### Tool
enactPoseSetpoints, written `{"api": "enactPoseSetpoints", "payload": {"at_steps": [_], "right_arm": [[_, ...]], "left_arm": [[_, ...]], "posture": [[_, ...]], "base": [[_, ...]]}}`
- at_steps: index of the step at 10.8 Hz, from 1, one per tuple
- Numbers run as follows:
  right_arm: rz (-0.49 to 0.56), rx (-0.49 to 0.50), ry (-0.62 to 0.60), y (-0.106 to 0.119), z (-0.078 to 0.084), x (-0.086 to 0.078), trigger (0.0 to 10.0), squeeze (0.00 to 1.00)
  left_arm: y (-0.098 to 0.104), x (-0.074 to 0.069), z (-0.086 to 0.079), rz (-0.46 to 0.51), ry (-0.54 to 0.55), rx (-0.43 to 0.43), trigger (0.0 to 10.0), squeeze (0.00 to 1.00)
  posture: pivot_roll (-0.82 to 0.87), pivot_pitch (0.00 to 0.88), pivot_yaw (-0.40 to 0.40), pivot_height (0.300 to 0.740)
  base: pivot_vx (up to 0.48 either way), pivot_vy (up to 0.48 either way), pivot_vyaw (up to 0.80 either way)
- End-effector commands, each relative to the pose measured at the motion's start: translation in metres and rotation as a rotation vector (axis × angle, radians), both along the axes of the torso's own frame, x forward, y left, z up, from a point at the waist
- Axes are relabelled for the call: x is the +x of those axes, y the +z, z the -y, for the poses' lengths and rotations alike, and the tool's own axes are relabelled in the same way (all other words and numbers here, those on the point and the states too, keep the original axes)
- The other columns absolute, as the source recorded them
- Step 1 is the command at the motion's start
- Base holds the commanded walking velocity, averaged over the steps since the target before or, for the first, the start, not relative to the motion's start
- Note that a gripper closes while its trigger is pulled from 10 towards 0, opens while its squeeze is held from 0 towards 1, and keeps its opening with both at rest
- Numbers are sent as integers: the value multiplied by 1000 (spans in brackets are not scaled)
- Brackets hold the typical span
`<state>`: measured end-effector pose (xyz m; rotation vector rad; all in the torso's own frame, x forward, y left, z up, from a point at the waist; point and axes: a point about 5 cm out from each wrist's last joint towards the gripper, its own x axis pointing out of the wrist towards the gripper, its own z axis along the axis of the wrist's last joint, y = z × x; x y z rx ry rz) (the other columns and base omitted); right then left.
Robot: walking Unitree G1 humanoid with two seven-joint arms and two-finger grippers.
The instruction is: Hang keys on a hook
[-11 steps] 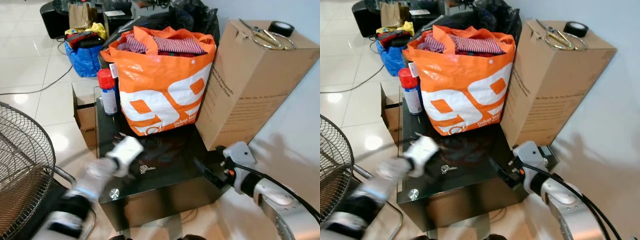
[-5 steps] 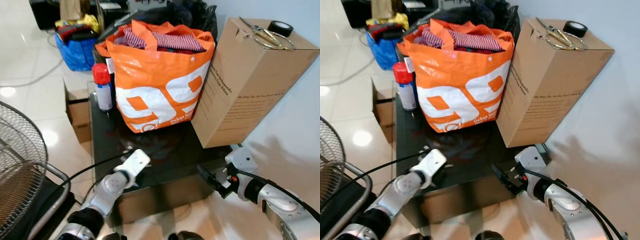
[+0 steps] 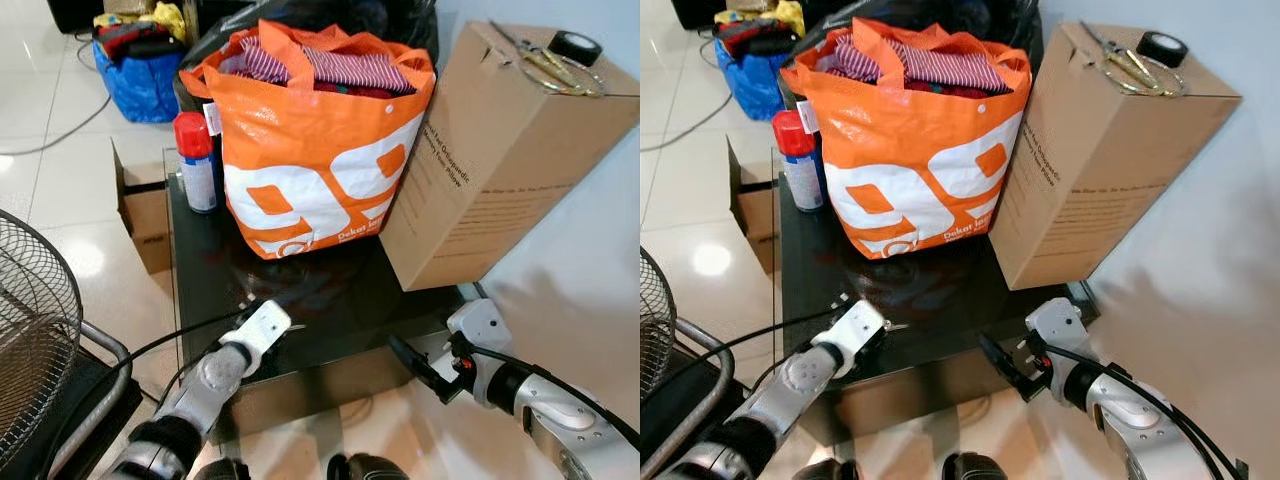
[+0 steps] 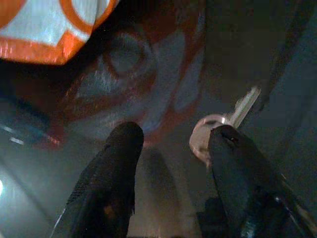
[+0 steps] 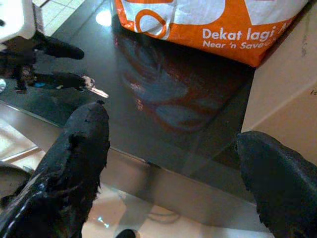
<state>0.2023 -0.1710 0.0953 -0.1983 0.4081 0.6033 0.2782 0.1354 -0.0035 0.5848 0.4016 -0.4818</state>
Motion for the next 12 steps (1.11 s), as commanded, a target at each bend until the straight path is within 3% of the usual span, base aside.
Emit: {"api": "enactPoseSetpoints", "payload": {"at_steps": [1,4,7,9,12], "right_arm": [[-8,-9,-17,0,4,-2,10000,0],[-6,-3,-24,1,4,-3,10000,0],[3,0,-32,3,5,-1,10000,0],[4,-2,-31,3,6,-1,10000,0],[2,-2,-27,3,5,-2,10000,0]], "left_arm": [[0,0,8,7,-30,3,10000,24],[6,6,15,60,-75,4,10000,0],[14,9,25,108,-72,-99,10000,0],[4,5,25,24,-60,-85,10000,0],[-3,3,17,-29,-30,-45,10000,0]], "posture": [[-254,140,-121,740],[-257,133,-110,740],[-260,128,-110,740],[-263,125,-111,740],[-270,125,-112,740]], "base": [[0,0,0],[0,0,0],[0,0,0],[0,0,0],[0,0,0]]}}
